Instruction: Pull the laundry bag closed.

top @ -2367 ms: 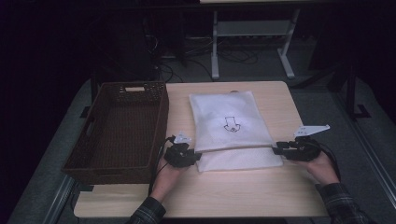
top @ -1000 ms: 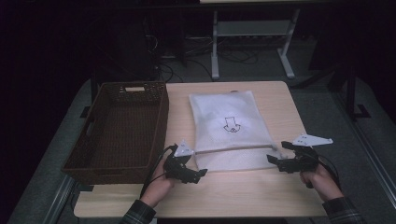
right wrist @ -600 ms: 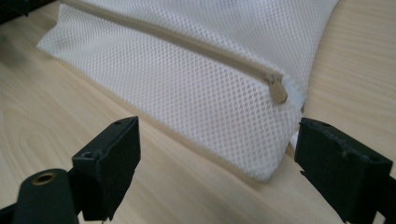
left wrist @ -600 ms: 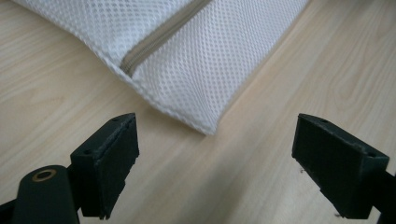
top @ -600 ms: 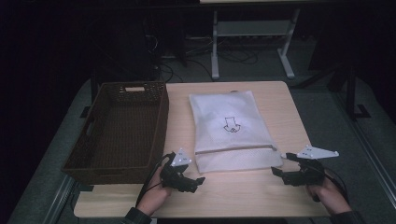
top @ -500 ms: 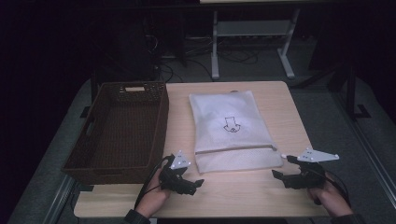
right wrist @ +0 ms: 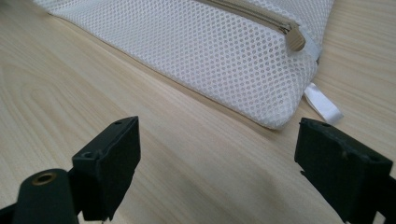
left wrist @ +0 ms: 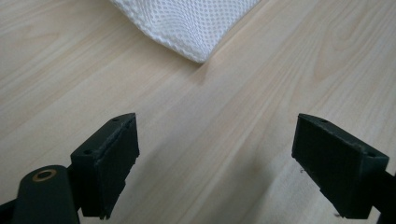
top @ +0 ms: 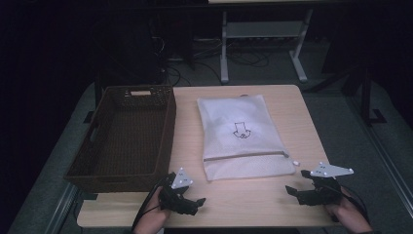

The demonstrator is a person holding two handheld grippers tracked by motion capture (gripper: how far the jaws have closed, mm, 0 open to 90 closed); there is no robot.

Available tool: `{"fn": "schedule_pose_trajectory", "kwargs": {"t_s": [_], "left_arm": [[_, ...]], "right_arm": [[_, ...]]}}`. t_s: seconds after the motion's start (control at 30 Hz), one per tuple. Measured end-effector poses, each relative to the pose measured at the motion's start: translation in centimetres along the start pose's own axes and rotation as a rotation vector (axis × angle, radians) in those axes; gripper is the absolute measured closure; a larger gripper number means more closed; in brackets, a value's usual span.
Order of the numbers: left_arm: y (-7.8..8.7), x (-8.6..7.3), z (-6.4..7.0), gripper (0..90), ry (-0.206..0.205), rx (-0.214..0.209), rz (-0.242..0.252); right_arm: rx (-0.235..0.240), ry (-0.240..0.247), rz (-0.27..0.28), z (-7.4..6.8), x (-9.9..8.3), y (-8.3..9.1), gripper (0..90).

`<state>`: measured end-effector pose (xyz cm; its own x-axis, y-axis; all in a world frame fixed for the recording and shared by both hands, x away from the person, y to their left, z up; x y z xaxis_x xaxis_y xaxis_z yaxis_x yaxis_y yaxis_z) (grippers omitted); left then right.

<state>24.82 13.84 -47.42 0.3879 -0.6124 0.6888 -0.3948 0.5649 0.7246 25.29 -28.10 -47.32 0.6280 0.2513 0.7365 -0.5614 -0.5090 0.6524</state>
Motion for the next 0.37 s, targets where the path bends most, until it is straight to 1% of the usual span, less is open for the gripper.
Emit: {"fn": "schedule_pose_trajectory", "kwargs": {"t_s": [0.37], "left_arm": [[-0.05, 0.11, -0.10, 14.2, 0.000, -0.002, 0.002]], "right_arm": [[0.007, 0.008, -0.005, -0.05, -0.03, -0.11, 13.7]]}}
Point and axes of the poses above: each handheld gripper's, and its own axes: y roughly backward along the jaws, x roughly out of its top, z roughly to its right, the point moved 2 cm from there along -y, roughly forward along the jaws, and after that the axes turned 7 degrees about -y, right-handed, at the moved point
